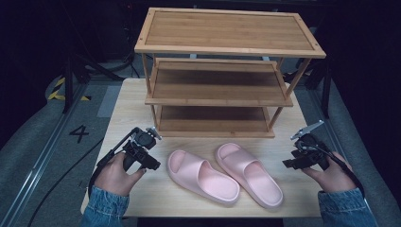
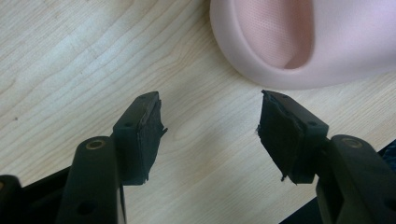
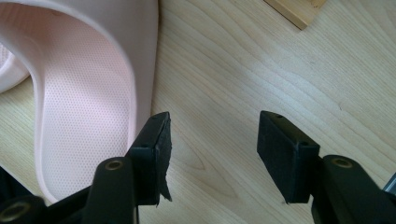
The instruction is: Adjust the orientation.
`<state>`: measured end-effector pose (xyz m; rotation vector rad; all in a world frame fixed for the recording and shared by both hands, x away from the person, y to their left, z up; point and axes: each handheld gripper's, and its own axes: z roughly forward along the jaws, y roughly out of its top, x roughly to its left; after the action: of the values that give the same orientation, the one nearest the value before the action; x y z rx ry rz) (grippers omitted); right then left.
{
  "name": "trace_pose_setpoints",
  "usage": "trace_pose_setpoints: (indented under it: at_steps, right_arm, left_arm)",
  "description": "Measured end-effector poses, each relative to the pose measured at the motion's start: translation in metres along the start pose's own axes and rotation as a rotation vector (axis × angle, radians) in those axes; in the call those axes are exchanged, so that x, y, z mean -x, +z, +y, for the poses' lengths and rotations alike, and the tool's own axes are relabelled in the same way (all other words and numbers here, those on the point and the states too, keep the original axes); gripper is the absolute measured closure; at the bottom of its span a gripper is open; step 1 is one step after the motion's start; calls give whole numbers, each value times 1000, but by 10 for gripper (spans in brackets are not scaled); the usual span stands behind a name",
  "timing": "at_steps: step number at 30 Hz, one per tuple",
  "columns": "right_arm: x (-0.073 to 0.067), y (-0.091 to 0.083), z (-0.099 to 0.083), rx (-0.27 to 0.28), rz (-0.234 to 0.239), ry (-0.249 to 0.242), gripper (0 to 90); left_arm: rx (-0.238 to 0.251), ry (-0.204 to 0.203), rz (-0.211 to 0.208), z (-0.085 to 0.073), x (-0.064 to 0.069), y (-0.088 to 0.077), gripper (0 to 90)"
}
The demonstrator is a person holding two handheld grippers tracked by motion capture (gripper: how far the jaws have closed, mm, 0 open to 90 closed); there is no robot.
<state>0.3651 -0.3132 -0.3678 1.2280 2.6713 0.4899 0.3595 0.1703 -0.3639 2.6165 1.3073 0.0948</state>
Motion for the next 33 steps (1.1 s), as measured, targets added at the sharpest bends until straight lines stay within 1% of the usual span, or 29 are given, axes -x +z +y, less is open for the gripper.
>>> trace_pose_setpoints:
  at_steps: [3, 4, 5, 6, 7, 9, 13, 14, 15, 16, 18, 20, 23, 24, 25, 26, 27, 28, 30, 31, 32, 33]
  right_arm:
    - [0, 0, 0, -1, -1, -1, 451]
    - [0, 1, -1, -3, 1, -2, 451]
    - [0, 1, -1, -3, 1, -2, 451]
    - [-1, 1, -1, -3, 5, -1, 451]
    - [-1, 2, -1, -5, 2, 0, 449]
    - [-1, 3, -4, -12, 6, 1, 445]
    - [0, 5, -10, -24, 3, 13, 441]
    - [0, 5, -14, -27, 0, 23, 441]
    - [0, 5, -14, -27, 0, 23, 441]
    - [-2, 6, -18, -29, -9, 30, 446]
    - [-3, 7, -20, -25, -21, 23, 449]
    - [-5, 8, -23, -23, -28, 26, 450]
    - [-6, 12, -27, -24, -29, 32, 452]
    - [-6, 13, -29, -23, -31, 38, 452]
    - [-5, 14, -30, -23, -30, 40, 452]
    - [-6, 14, -31, -24, -32, 43, 450]
    - [-6, 15, -31, -23, -37, 41, 450]
    - [-6, 16, -32, -21, -38, 39, 451]
    - [-7, 18, -31, -21, -37, 35, 451]
    - [-7, 18, -31, -23, -34, 31, 452]
    - [-8, 19, -30, -25, -37, 31, 452]
    - [-8, 19, -30, -25, -37, 31, 452]
  left_arm:
    - [0, -5, -10, 1, 1, 0, 436]
    - [3, -8, -36, 2, 2, 0, 461]
    - [3, -8, -36, 2, 2, 0, 467]
    - [4, -12, -52, 3, 4, 0, 467]
    - [0, -2, -48, 5, 5, 0, 474]
    - [6, 7, -55, 9, 9, 0, 479]
    - [8, 51, -86, 20, 20, 1, 480]
    - [3, 70, -95, 25, 25, 2, 485]
    - [3, 70, -95, 25, 25, 2, 486]
    - [2, 92, -102, 31, 30, 3, 486]
    - [4, 111, -102, 36, 34, 5, 485]
    - [4, 120, -108, 41, 38, 6, 483]
    - [16, 156, -128, 49, 45, 7, 483]
    - [20, 160, -133, 51, 48, 7, 488]
    - [38, 174, -146, 52, 51, 7, 495]
    - [39, 174, -155, 53, 54, 8, 508]
    - [39, 174, -155, 53, 54, 8, 518]
    - [45, 192, -162, 55, 57, 8, 529]
    - [49, 183, -169, 59, 67, 12, 549]
    - [42, 168, -184, 61, 69, 13, 555]
    - [56, 162, -208, 62, 72, 15, 567]
    - [56, 162, -208, 62, 72, 15, 588]
